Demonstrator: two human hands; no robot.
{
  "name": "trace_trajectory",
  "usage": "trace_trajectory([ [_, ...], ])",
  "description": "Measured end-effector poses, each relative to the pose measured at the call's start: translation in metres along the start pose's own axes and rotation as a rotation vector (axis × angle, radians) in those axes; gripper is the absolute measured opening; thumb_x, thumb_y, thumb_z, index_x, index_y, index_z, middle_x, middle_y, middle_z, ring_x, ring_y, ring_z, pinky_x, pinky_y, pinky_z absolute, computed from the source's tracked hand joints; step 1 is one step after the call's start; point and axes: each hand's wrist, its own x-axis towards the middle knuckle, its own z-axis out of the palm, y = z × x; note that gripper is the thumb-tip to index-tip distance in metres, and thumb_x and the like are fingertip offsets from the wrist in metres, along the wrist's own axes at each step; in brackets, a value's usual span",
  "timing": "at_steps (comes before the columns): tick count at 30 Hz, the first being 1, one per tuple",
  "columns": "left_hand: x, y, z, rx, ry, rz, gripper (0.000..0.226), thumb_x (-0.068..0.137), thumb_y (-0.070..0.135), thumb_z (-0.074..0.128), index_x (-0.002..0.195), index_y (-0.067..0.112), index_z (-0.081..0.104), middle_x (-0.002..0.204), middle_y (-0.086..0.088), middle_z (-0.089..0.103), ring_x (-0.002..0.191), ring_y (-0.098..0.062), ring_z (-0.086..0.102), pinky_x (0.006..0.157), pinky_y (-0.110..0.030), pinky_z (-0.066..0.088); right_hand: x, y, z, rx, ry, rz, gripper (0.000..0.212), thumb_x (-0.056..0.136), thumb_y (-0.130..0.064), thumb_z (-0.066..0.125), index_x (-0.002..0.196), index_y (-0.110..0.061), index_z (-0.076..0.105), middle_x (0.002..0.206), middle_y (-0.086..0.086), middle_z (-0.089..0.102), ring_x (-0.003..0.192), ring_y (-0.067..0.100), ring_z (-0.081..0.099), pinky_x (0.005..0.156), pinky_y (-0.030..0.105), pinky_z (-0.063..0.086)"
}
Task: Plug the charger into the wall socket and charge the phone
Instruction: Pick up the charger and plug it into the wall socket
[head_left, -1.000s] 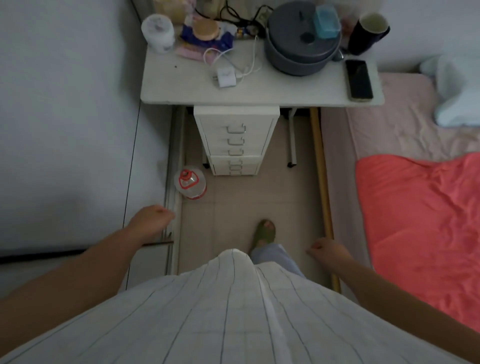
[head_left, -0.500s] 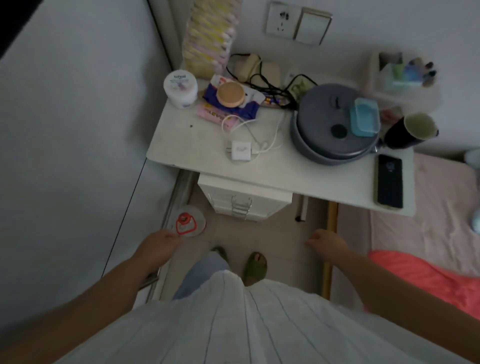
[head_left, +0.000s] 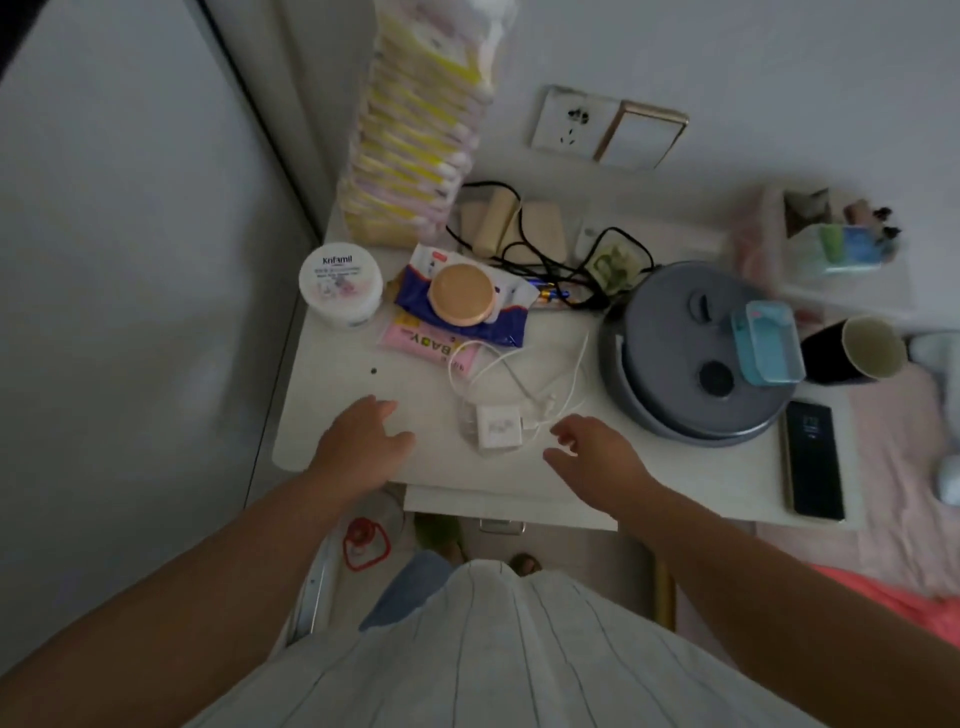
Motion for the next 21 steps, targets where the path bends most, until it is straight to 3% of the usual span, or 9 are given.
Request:
trace_trajectory([
  [5, 0.020, -0.003, 0.008, 0.351, -0.183, 0.020, 0.074, 0.086, 0.045, 0.043, 0.148, 0.021, 0.011, 0.160, -0.010, -0.008, 0.147, -0.028, -0.003, 0.119, -0.046, 0.015, 0.032, -0.036, 0.010, -0.183, 0.031, -0.154, 0.054, 0.085, -0.034, 0.057, 0.135, -0.023, 0.043, 0.139, 0.002, 0.045, 0.126, 0.021, 0.042, 0.104, 0.035, 0.039],
  [9, 0.015, -0.012, 0.016, 0.461, -0.225, 0.045, 0.078, 0.086, 0.043, 0.042, 0.148, 0.026, -0.003, 0.157, -0.008, -0.023, 0.146, -0.027, -0.016, 0.118, -0.050, 0.008, 0.048, -0.044, 0.018, -0.352, -0.051, -0.200, 0.058, 0.085, -0.036, 0.057, 0.138, -0.023, 0.038, 0.141, 0.004, 0.042, 0.126, 0.023, 0.040, 0.107, 0.038, 0.034],
  [17, 0.014, -0.007, 0.015, 0.473, -0.221, 0.017, 0.080, 0.086, 0.041, 0.042, 0.148, 0.025, -0.006, 0.156, -0.008, -0.026, 0.146, -0.026, -0.018, 0.118, -0.049, 0.007, 0.065, -0.038, 0.012, -0.437, -0.138, -0.251, 0.054, 0.079, -0.046, 0.059, 0.123, -0.017, 0.051, 0.124, 0.009, 0.050, 0.111, 0.026, 0.046, 0.096, 0.037, 0.038],
  [21, 0.015, 0.003, 0.016, 0.403, -0.166, -0.034, 0.074, 0.087, 0.042, 0.041, 0.149, 0.023, 0.005, 0.159, -0.008, -0.017, 0.147, -0.027, -0.011, 0.119, -0.046, 0.009, 0.067, -0.033, 0.011, -0.384, -0.181, -0.290, 0.053, 0.076, -0.042, 0.065, 0.119, -0.014, 0.049, 0.121, 0.009, 0.053, 0.108, 0.025, 0.049, 0.091, 0.034, 0.040],
])
